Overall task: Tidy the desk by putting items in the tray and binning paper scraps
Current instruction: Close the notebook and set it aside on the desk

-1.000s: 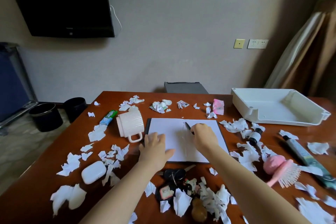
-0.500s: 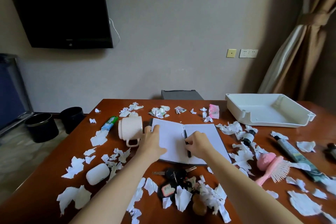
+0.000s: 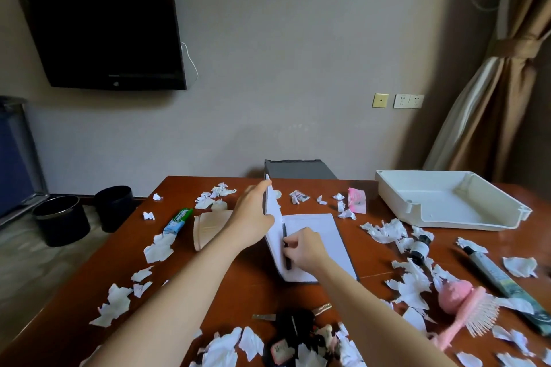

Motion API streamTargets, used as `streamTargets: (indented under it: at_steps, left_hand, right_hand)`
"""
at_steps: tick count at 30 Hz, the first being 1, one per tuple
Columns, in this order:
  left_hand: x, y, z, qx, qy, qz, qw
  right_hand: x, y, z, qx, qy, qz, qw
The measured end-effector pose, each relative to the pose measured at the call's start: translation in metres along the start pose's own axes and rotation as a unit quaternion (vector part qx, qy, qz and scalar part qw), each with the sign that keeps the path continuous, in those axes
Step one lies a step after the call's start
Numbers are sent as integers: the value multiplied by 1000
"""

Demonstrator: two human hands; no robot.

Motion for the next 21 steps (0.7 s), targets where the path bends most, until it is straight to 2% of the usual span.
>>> streamTargets:
  at_steps: [3,5,8,10,12,13,15,17,21]
  left_hand:
    - [-5,-3,-3,25,-7,2,1000]
    - [-6,-9,-8,52,-19,4,998]
    - [-5,-18,-11,93,-23,-11,995]
    - [-7,-28,-7,109,-12,-19,994]
    - [-9,-48,-2,86,-9,24,996]
    - [-8,-62,1,61,-5,61,996]
    - [-3,-85,11,10,15,124,992]
    - [5,-97,23,-30,38,155,987]
    - [23,-115,45,-87,67,215,971]
  right_hand:
    - [-2,-2,4,-24,2,16,1000]
    - [-1,13,4,-43,-12,-4,999]
    - [7,63,7,-156,-12,-72,985]
    - [14,86,11,-240,-3,-60,969]
    - [19,97,15,-267,15,-36,963]
    - [21,99,15,-245,21,-32,969]
    - [21,103,8,-134,22,-49,989]
    - [20,102,-4,-51,18,-61,997]
    - [22,84,-39,29,-10,-42,999]
Point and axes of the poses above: each hand's wrist, its own x-axis away from the middle knuckle, its own y-axis out of the back of the hand, z = x × y, the point moved 9 cm from there along -x, towards the middle knuckle, and after that the axes turned 3 degrees about x, right-handed, at the moved point
